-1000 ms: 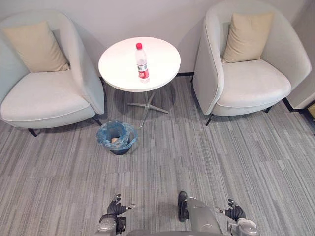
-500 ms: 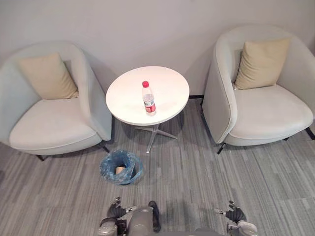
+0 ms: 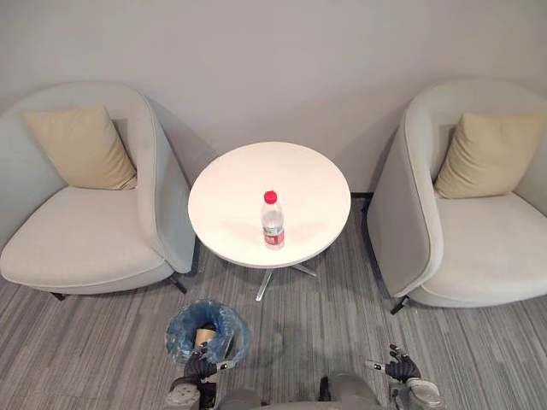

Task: Gather rubbish on tea table into small bin, then transfer packed bag to large trash can.

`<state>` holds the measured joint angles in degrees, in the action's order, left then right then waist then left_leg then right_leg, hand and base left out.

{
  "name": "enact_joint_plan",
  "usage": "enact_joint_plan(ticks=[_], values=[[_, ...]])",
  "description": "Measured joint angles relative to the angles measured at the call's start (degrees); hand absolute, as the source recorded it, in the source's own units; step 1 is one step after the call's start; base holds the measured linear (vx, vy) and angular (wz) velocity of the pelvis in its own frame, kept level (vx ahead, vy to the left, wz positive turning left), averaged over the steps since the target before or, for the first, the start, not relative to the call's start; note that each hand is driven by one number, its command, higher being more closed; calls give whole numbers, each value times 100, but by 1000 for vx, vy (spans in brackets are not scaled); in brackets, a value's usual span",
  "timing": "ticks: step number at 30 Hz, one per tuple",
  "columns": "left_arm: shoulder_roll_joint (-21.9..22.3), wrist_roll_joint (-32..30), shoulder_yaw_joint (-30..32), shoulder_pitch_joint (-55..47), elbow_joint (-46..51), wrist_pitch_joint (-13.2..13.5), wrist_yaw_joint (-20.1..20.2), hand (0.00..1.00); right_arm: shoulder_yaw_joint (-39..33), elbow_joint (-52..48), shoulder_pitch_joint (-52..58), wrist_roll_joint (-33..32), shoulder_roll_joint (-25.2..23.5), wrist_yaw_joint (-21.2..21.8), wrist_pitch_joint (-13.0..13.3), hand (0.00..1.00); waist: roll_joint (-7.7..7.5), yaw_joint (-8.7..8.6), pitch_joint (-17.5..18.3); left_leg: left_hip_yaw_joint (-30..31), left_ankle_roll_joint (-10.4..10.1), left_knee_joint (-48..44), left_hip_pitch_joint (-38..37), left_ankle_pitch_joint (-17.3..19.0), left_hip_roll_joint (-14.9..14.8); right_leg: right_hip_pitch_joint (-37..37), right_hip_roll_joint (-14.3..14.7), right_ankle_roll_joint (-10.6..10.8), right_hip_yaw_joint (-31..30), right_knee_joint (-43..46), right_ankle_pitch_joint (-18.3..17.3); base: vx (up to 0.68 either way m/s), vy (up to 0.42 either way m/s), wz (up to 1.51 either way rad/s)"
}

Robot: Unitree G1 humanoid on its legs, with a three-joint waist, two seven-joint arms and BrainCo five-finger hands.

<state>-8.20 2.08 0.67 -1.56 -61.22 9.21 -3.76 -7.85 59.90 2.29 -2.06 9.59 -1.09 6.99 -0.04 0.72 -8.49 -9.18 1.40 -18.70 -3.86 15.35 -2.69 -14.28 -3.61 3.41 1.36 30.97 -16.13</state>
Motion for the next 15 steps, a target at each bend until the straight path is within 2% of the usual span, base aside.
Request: enact_joint_plan(ticks=[1,2,4,6,7,10,11,13,15], values=[[24,0,-11,15,-38,-11,0,0,-13,21,112,4,37,0,-3,0,-46,-13,15,209,-201,53,-40,35,58,63,-39,-203,35,-461,887,287,-158,36],[116,-2,-22,35,-30,-3,13,0,-59,56,112,5,112,-8,-14,0,101,46,61,319,-306,167,-88,16,-113,111,126,-269,65,-539,906,281,-167,22],[152,-3,4,16,-53,-1,14,0,-80,48,48,5,123,-10,6,0,206,-18,56,446,-455,292,-128,-67,-270,238,257,-330,209,-728,869,215,-182,13],[199,-4,63,84,-44,4,21,0,-131,58,156,7,75,-6,-2,0,240,-15,16,490,-589,149,-188,-119,-440,565,372,-418,387,-965,844,176,-204,38],[248,-5,188,79,-12,3,40,0,-132,51,228,2,46,-8,-2,0,216,-3,-4,495,-629,-134,-162,-138,-500,763,387,-472,461,-1072,806,139,-188,47],[401,-5,298,-17,70,-2,114,0,-125,-82,360,-9,-7,-18,3,0,173,24,-102,280,-823,-1949,521,-203,-853,1241,429,-568,545,-1277,655,72,-69,22],[450,-5,298,-96,73,-13,118,0,-137,-102,361,-10,-17,-25,2,0,248,27,-115,82,-698,-2192,758,-128,-1010,1351,451,-603,545,-1312,603,58,18,0],[453,-1,297,-107,102,-13,118,0,-171,-115,355,-11,-32,-23,2,0,271,21,-124,-8,-651,-1978,925,-101,-1020,1351,429,-569,524,-1315,582,22,79,-7],[445,-1,276,-117,110,-12,113,0,-166,-116,359,-16,-43,-16,2,0,343,37,-107,29,-734,-766,996,-268,-874,1304,419,-447,456,-1238,528,52,160,-20]])
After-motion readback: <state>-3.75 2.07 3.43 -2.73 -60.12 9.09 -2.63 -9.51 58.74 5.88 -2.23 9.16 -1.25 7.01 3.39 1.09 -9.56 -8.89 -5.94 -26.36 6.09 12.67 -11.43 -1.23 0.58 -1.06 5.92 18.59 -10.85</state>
